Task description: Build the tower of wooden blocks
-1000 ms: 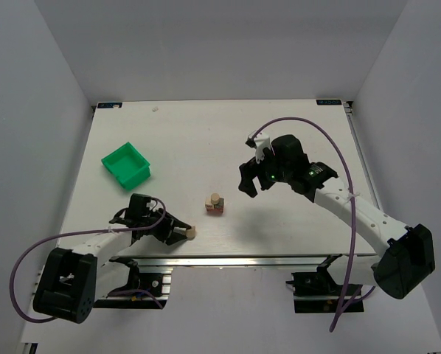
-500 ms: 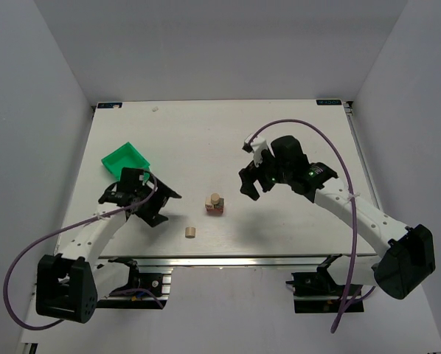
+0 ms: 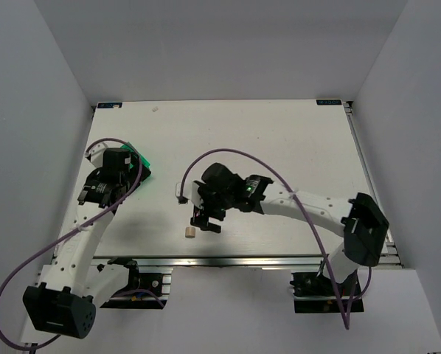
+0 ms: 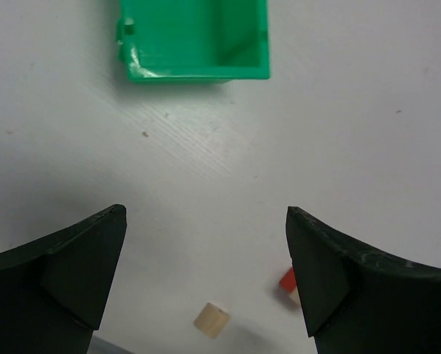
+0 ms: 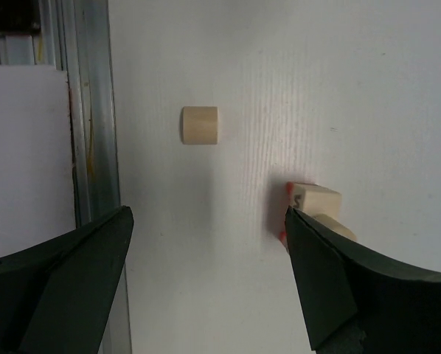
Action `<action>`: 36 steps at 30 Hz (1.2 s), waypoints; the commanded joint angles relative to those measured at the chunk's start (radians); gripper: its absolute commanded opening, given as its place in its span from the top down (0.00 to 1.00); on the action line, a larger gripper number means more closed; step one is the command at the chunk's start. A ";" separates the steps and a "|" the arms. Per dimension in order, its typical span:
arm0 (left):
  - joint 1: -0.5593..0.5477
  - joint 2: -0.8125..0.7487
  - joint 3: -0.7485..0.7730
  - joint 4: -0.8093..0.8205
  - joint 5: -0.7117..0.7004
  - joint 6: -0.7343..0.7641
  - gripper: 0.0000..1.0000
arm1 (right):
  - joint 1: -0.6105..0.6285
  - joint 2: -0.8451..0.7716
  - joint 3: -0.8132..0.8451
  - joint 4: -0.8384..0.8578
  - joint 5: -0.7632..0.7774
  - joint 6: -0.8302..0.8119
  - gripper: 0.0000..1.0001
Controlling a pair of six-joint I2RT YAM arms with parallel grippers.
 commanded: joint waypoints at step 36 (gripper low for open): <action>0.000 -0.174 -0.111 -0.006 0.043 0.075 0.02 | 0.120 0.411 0.102 0.198 0.089 -0.017 0.44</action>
